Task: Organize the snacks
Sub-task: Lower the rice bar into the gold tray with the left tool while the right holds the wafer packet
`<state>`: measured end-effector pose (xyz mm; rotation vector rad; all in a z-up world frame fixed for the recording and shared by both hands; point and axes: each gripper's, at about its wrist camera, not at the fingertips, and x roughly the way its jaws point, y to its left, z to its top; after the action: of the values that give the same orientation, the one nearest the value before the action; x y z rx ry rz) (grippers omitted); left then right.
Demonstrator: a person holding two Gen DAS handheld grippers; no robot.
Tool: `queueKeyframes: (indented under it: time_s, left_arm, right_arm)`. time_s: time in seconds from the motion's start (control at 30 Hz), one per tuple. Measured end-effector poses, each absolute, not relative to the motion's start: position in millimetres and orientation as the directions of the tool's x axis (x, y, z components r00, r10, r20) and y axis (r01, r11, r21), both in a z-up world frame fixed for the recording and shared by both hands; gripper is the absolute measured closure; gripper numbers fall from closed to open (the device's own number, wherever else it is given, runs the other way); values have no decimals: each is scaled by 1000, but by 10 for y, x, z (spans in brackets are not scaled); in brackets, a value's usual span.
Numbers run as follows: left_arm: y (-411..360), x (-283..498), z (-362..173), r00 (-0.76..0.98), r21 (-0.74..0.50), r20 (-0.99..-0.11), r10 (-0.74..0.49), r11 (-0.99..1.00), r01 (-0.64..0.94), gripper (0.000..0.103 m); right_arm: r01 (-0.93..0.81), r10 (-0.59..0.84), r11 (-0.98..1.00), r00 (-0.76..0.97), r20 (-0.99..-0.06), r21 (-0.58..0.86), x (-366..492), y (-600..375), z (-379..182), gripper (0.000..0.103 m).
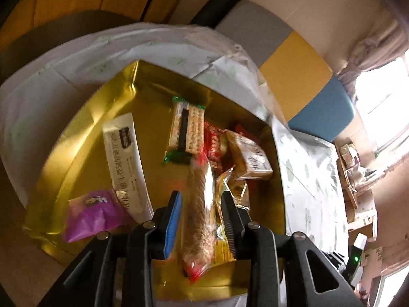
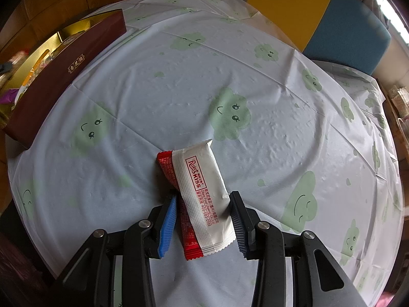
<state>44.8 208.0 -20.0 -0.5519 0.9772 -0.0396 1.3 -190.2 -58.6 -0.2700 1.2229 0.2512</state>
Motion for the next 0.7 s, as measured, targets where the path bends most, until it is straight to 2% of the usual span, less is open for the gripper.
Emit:
queueKeyframes:
  time_s: [0.07, 0.3, 0.7]
  left_arm:
    - [2058, 466, -221, 561, -436, -788, -254, 874, -217, 69]
    - [1836, 367, -207, 557, -229, -823, -115, 963, -140, 69]
    - [1763, 225, -192, 546, -147, -837, -41, 977, -152, 69]
  right_arm:
    - [-332, 44, 941, 321, -946, -69, 15, -1902, -586, 61]
    - [-339, 39, 938, 323, -946, -78, 17, -1896, -586, 60]
    - [-349, 28, 932, 333, -943, -96, 11, -1877, -587, 62]
